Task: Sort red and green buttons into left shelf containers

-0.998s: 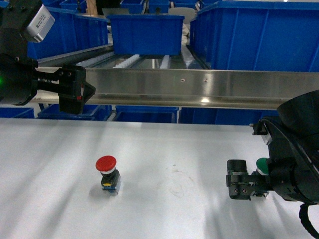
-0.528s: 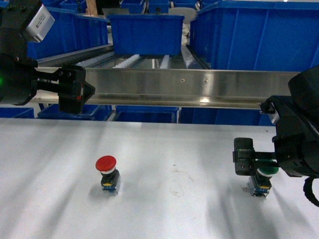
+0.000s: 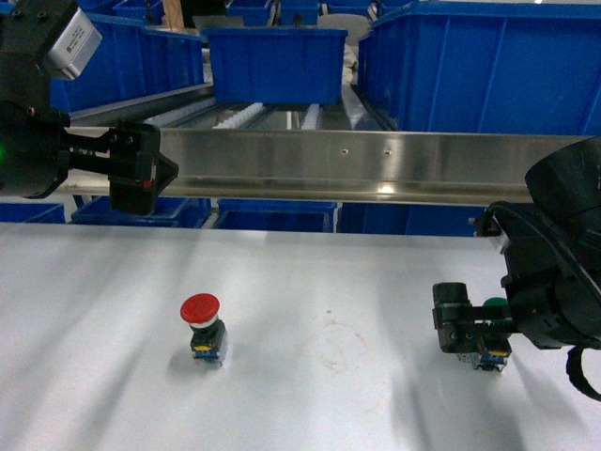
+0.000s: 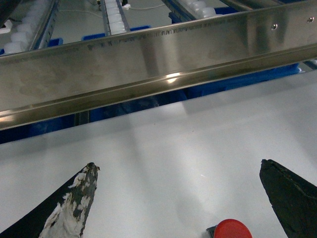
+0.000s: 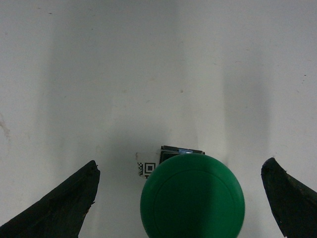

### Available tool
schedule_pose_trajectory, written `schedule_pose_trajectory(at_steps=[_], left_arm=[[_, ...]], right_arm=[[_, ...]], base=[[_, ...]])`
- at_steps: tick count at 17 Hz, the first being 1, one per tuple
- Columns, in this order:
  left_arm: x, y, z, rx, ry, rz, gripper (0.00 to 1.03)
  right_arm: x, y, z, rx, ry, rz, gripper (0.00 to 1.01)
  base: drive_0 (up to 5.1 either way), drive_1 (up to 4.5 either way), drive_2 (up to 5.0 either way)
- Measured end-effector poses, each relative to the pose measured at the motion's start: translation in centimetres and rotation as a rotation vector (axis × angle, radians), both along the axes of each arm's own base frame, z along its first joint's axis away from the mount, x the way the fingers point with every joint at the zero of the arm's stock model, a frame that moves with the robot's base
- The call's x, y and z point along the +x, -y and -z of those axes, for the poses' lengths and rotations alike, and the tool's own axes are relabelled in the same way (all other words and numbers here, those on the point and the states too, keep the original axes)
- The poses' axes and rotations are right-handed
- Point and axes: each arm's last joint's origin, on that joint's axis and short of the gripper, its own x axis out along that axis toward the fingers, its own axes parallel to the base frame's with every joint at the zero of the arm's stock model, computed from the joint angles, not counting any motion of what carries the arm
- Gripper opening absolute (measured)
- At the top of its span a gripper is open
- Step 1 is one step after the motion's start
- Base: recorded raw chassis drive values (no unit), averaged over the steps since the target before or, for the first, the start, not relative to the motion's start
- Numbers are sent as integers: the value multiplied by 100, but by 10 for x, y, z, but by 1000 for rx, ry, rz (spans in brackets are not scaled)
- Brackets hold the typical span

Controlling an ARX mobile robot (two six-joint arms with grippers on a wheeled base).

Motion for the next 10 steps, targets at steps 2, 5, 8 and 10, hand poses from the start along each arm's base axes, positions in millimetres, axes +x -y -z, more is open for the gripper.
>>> schedule_pose_trajectory(at_steps=[2, 5, 8, 10], left_arm=[[0, 0, 0, 0, 0, 0, 98], [0, 0, 0, 0, 0, 1, 98], [0, 0, 0, 0, 0, 0, 98], [0, 0, 0, 0, 0, 0, 98]], right_arm=[[0, -1, 1, 2, 6, -3, 98], [3, -2, 3, -1, 11, -1, 98], [5, -2, 7, -7, 3, 3, 98], [7, -2, 9, -3, 29, 11, 98]], base=[[0, 0, 0], [0, 0, 0], [0, 0, 0], [0, 0, 0]])
